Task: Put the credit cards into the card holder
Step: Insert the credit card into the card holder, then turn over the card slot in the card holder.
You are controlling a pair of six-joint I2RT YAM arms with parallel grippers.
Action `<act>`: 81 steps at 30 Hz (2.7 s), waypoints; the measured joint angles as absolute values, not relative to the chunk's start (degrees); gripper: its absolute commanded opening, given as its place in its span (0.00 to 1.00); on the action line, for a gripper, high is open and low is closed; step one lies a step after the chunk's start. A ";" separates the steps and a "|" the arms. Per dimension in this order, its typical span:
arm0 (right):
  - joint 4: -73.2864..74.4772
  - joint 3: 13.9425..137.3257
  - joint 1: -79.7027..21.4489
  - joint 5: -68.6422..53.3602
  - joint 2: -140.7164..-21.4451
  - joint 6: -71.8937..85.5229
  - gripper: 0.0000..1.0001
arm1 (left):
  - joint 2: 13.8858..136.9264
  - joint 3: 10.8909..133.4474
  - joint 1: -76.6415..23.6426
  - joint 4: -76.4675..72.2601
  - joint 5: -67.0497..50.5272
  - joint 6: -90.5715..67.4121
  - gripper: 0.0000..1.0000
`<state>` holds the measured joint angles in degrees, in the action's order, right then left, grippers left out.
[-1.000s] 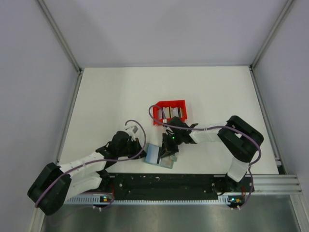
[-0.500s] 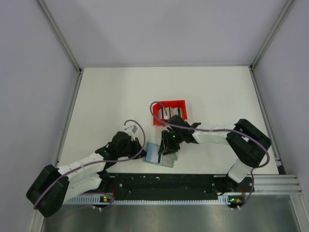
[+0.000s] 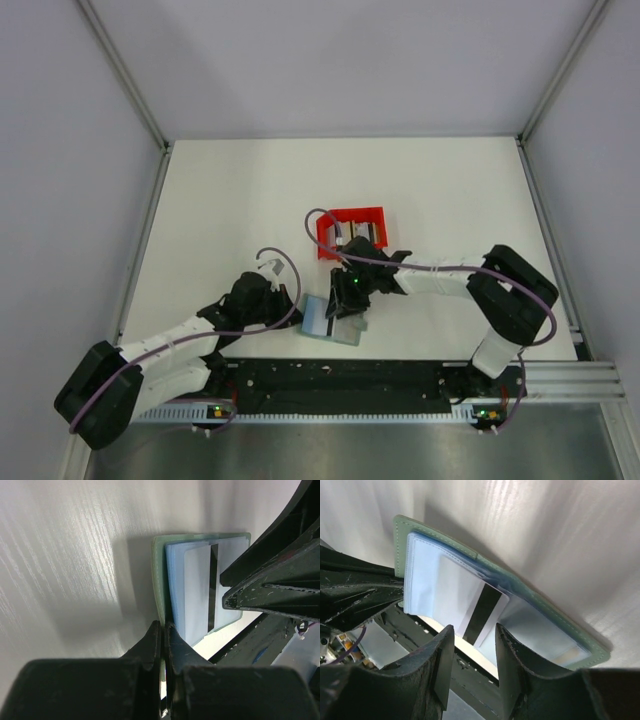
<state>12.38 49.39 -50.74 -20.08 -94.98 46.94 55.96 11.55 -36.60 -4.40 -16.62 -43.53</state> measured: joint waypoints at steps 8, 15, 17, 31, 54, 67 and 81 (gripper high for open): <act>11.62 51.90 -52.27 -22.57 -98.45 47.09 0.38 | 55.96 11.55 -36.60 -4.40 -16.62 -43.66 0.00; 9.32 52.01 -52.40 -24.40 -98.50 47.79 0.38 | 55.96 11.55 -36.67 -4.86 -16.69 -44.10 0.00; 8.19 52.36 -52.40 -25.26 -98.52 48.23 0.38 | 55.96 11.55 -36.71 -4.91 -16.69 -44.25 0.00; 10.24 52.40 -52.49 -19.57 -95.13 48.66 0.40 | 54.83 11.55 -36.77 -5.06 -16.40 -44.49 0.00; 4.32 50.02 -52.36 -25.08 -99.94 51.09 0.41 | 54.85 11.55 -36.82 -4.84 -15.94 -44.45 0.00; 4.51 49.91 -52.40 -23.64 -99.13 49.45 0.42 | 54.17 11.55 -36.82 -4.40 -15.35 -44.49 0.00; 13.21 49.58 -51.94 -8.54 -84.90 43.86 0.47 | 50.74 12.91 -36.86 -1.21 -14.06 -44.40 0.00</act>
<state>13.21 49.58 -51.94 -8.54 -84.90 43.86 50.74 12.91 -36.86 -1.21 -14.06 -44.40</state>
